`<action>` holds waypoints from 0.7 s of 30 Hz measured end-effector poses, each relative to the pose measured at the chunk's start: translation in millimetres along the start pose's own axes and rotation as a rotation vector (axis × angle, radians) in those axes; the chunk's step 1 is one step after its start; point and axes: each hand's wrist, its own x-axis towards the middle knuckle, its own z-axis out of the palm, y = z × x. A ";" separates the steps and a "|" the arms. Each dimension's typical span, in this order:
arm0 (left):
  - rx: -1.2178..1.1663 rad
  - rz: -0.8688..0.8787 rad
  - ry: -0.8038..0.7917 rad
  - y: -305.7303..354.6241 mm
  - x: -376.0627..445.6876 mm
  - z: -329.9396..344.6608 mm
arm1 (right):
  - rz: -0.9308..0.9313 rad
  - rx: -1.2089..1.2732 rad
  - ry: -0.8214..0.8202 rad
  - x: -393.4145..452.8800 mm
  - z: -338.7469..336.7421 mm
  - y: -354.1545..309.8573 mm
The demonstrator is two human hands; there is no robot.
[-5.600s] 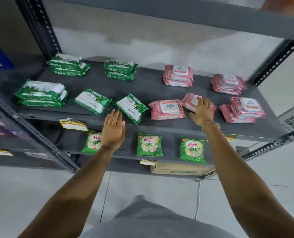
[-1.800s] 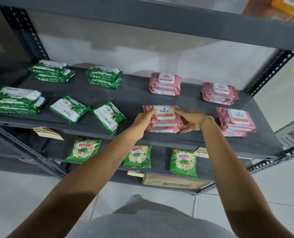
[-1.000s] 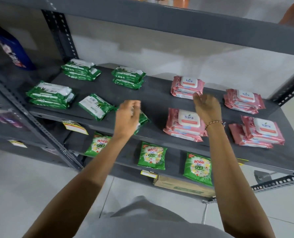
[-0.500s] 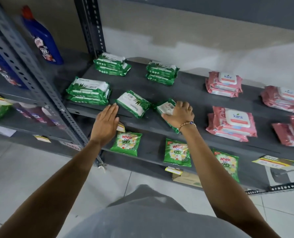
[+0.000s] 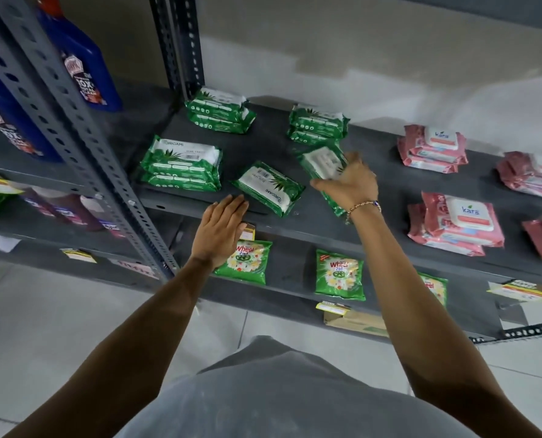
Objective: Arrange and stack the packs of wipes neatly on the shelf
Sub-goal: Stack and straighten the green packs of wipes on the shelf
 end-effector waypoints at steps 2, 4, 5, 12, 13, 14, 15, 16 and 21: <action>0.003 -0.006 0.020 0.8 0.6 1.5 | -0.142 0.031 -0.054 0.0 4.1 -22.4; 0.006 -0.004 0.041 0.9 0.2 3.1 | -0.213 0.035 -0.154 0.1 13.8 -41.6; 0.005 0.003 0.055 0.5 0.0 3.6 | -0.231 0.025 -0.202 -0.5 20.1 -49.0; 0.043 0.029 0.089 -1.1 0.5 5.4 | -0.292 -0.231 -0.304 -0.3 49.8 -61.7; 0.054 0.028 0.092 -1.3 0.6 5.6 | -0.294 -0.250 -0.320 1.2 49.0 -63.1; 0.065 0.030 0.098 -1.5 0.3 6.2 | -0.292 -0.267 -0.344 3.5 48.7 -64.1; 0.073 0.034 0.107 -2.0 0.3 6.8 | -0.285 -0.269 -0.366 4.9 47.5 -64.9; 0.078 0.037 0.114 -2.7 0.1 7.7 | -0.266 -0.248 -0.385 6.8 46.8 -65.1; 0.049 0.040 0.146 -1.5 -1.1 8.7 | -0.168 -0.018 -0.431 17.1 43.5 -62.7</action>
